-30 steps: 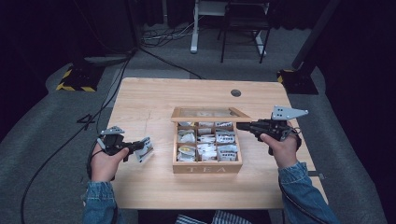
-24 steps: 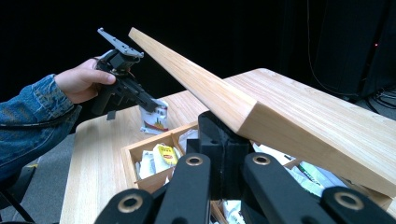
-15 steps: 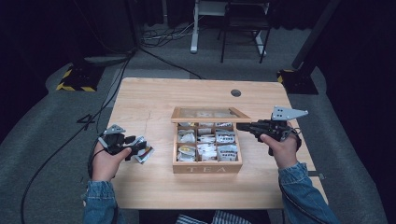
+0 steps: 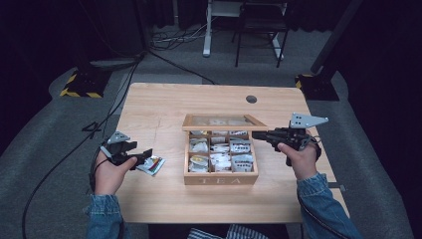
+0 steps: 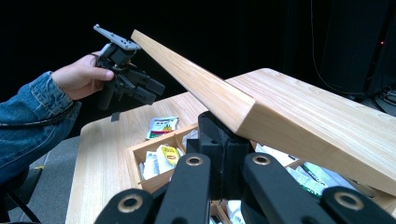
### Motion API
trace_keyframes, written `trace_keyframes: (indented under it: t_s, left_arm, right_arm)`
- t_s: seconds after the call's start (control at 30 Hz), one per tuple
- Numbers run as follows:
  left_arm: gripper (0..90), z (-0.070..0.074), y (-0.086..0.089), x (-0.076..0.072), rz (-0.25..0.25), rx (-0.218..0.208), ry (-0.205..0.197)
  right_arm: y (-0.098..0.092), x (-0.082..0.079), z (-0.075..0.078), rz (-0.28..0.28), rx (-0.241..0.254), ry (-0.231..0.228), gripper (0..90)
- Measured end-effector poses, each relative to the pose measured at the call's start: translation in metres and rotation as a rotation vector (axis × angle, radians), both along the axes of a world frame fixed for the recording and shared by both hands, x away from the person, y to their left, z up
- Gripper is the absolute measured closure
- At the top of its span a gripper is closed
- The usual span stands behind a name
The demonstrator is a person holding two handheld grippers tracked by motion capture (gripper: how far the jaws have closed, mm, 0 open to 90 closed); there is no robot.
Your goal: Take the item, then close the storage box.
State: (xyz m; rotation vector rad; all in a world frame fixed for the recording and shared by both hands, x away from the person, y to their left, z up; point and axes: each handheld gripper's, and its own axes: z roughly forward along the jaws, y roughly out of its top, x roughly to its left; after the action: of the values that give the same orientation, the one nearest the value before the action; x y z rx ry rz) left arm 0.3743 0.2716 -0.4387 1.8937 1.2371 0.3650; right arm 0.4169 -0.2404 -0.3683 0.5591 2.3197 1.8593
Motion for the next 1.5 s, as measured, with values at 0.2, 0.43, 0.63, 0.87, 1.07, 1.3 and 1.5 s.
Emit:
trace_keyframes:
  t_s: [0.2, 0.43, 0.63, 0.87, 1.07, 1.3, 1.5]
  left_arm:
    - [27.7, 0.004, -0.004, 0.0, -0.015, 0.005, -0.013]
    - [27.9, 0.011, 0.001, -0.004, 0.002, -0.006, -0.045]
    - [28.2, 0.011, 0.003, -0.004, 0.006, -0.013, -0.048]
    - [28.3, 0.012, 0.002, -0.003, -0.001, -0.012, -0.054]
    - [28.4, 0.012, 0.002, -0.002, -0.002, -0.016, -0.056]
    - [28.7, 0.011, -0.001, 0.0, -0.015, -0.017, -0.05]
    - [29.7, 0.011, -0.002, 0.001, -0.024, -0.022, -0.044]
  right_arm:
    - [0.0, -0.002, -0.001, -0.001, -0.008, 0.001, 90.0]
    - [0.0, -0.004, 0.0, -0.004, -0.038, -0.003, 90.0]
    - [-0.006, -0.006, 0.002, -0.002, -0.048, 0.011, 90.0]
    - [-0.009, -0.01, 0.0, 0.002, -0.095, 0.041, 90.0]
    - [-0.01, -0.016, -0.001, 0.005, -0.137, 0.043, 90.0]
    - [-0.01, -0.022, -0.006, 0.009, -0.182, 0.048, 90.0]
    - [-0.009, -0.025, -0.01, 0.008, -0.214, 0.044, 90.0]
